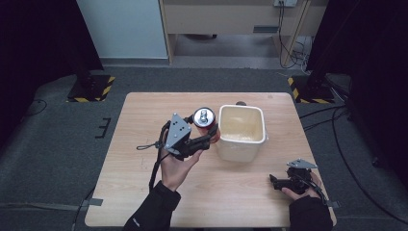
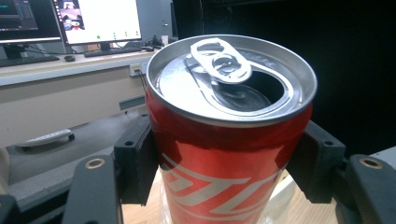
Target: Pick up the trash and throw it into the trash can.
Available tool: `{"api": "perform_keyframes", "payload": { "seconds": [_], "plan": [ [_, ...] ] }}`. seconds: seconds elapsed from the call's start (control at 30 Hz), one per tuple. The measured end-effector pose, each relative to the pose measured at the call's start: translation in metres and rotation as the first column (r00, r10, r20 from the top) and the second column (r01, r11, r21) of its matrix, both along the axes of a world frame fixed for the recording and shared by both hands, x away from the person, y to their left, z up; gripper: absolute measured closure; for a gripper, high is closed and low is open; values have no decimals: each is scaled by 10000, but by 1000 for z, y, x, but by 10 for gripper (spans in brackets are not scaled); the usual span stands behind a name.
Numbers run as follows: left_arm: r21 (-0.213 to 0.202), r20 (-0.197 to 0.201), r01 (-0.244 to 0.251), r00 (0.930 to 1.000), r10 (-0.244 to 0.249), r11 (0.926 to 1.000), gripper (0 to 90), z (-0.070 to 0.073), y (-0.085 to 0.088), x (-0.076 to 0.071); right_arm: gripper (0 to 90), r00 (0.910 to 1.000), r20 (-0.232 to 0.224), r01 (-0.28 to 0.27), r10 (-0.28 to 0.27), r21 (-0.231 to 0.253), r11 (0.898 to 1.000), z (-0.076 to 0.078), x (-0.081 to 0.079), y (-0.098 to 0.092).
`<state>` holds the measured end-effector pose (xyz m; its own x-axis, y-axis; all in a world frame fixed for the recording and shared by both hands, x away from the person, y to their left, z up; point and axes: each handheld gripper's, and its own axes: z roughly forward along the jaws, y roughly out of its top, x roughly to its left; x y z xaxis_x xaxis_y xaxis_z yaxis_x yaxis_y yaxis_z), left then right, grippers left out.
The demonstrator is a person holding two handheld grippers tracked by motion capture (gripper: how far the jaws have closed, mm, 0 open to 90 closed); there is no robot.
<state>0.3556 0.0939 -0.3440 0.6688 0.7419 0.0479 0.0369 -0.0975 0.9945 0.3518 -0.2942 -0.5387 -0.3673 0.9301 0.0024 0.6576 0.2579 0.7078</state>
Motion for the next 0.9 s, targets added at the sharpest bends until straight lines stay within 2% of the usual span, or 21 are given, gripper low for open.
{"api": "perform_keyframes", "payload": {
  "seconds": [0.47,0.7,0.9],
  "plan": [
    [-14,223,195,9996,-195,9998,335,7,-28,18,11,10000,-2,-9,9,11,10000,0,0,0],
    [54,170,335,9993,-336,9994,335,1,-44,29,11,10000,-8,-18,19,22,10000,0,0,0],
    [73,-5,267,9996,-267,9996,335,-8,-55,41,11,10000,-8,-34,34,7,10000,0,0,0]
  ]
}}
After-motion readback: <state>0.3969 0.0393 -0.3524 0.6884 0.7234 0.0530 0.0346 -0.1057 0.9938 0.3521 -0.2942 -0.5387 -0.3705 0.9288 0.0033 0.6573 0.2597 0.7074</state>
